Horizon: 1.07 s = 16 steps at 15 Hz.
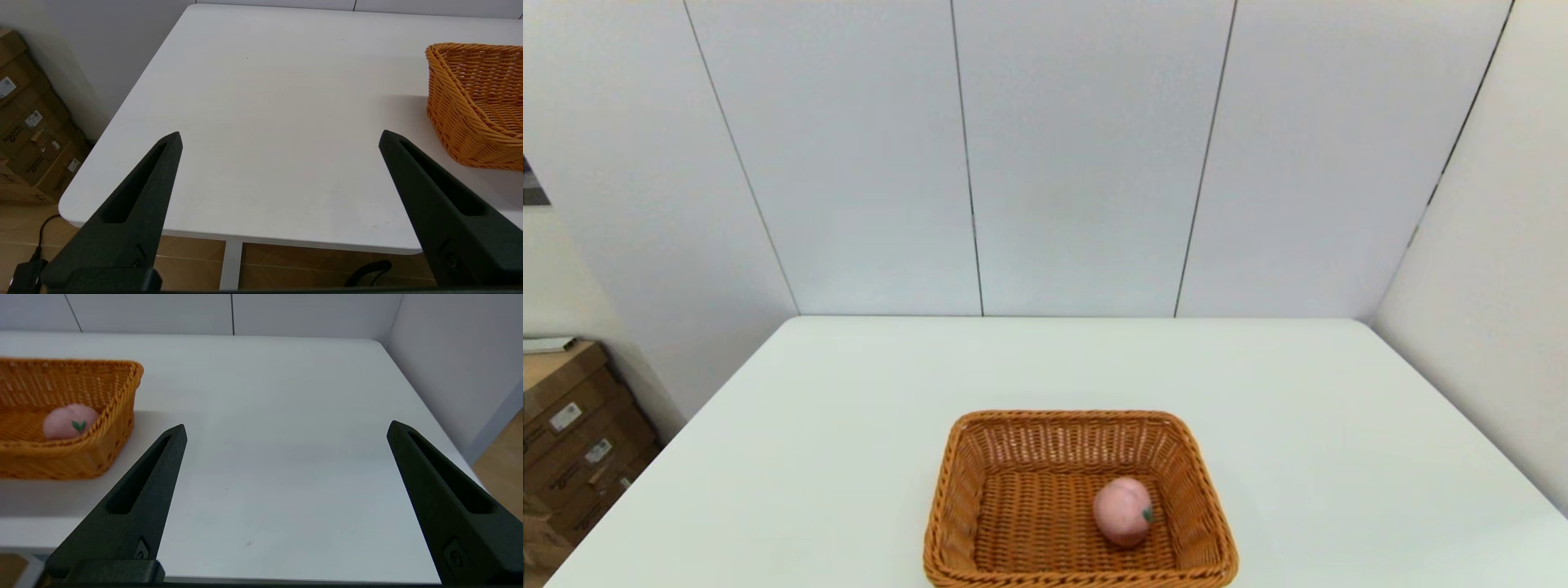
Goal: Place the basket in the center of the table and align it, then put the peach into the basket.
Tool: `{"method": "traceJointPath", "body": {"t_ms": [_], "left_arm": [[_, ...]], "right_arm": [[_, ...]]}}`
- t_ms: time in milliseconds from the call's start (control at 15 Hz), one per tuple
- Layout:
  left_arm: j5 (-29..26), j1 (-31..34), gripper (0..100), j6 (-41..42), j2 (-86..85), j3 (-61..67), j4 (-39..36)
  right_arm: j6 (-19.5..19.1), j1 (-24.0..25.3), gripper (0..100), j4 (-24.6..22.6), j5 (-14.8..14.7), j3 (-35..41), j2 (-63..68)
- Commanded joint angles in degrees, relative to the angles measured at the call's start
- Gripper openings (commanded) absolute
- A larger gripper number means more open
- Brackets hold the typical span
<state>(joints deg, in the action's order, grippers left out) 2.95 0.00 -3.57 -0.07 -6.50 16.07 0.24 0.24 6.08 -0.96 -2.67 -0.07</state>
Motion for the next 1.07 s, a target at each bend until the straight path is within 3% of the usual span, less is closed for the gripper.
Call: {"method": "traceJointPath", "body": {"t_ms": [67, 1067], "left_arm": [[0.04, 0.0, 100, -0.03, -0.01, -0.01, 0.1], [0.04, 0.0, 100, -0.12, -0.01, -0.01, 0.1]], "right_arm": [[0.46, 0.02, 100, -0.02, 0.0, 0.12, -0.01], [0.46, 0.02, 100, -0.02, 0.0, 0.12, -0.01]]}}
